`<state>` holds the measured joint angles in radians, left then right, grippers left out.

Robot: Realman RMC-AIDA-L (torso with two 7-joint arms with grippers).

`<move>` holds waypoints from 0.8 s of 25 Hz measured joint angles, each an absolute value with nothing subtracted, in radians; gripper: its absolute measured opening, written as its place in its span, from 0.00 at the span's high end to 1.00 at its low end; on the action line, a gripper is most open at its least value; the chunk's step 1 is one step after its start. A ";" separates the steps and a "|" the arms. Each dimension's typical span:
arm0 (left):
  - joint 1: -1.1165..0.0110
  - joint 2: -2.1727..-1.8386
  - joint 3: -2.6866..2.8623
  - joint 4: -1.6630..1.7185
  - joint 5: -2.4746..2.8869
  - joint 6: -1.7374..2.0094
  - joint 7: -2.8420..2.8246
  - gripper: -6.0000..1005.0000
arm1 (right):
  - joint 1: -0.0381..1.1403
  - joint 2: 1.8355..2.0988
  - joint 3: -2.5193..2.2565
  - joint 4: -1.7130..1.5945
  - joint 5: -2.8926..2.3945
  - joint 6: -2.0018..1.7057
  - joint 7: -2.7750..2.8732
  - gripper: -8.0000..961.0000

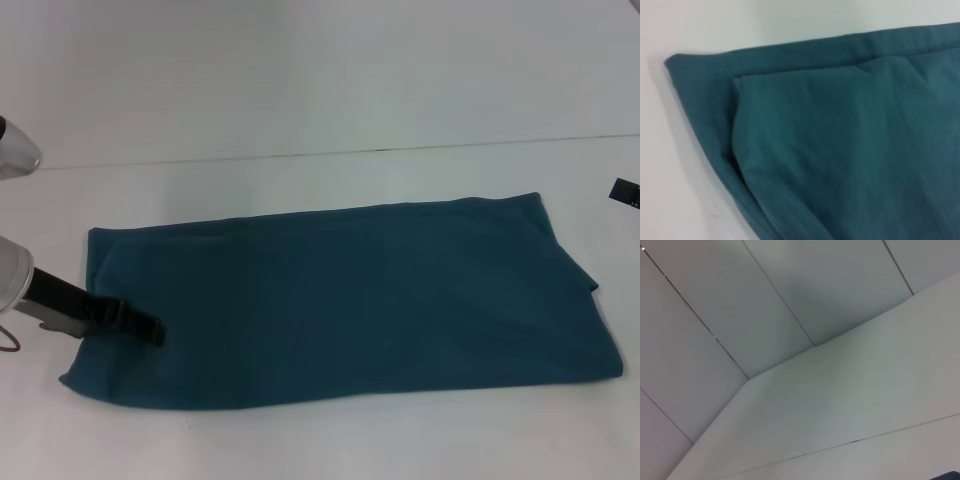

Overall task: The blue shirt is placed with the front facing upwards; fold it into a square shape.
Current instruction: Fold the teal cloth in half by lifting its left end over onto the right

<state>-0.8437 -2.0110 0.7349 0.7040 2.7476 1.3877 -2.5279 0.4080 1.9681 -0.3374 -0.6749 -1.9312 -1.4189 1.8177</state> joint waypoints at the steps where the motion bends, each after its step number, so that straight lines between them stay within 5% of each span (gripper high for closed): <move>1: -0.843 -2.011 0.735 0.704 2.749 1.384 -2.529 0.22 | 0.408 1.968 -0.337 -0.675 -1.931 -1.419 1.818 0.05; 5: -0.837 -2.010 0.729 0.705 2.748 1.354 -2.536 0.22 | 0.408 1.968 -0.337 -0.675 -1.930 -1.419 1.818 0.05; 10: -0.831 -2.007 0.723 0.707 2.748 1.340 -2.537 0.34 | 0.408 1.968 -0.337 -0.675 -1.929 -1.419 1.818 0.05; 20: -0.827 -2.006 0.722 0.704 2.750 1.335 -2.537 0.69 | 0.409 1.968 -0.337 -0.675 -1.928 -1.419 1.818 0.05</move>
<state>-0.8272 -2.0064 0.7224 0.7042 2.7504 1.3346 -2.5372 0.4086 1.9683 -0.3375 -0.6749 -1.9279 -1.4189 1.8177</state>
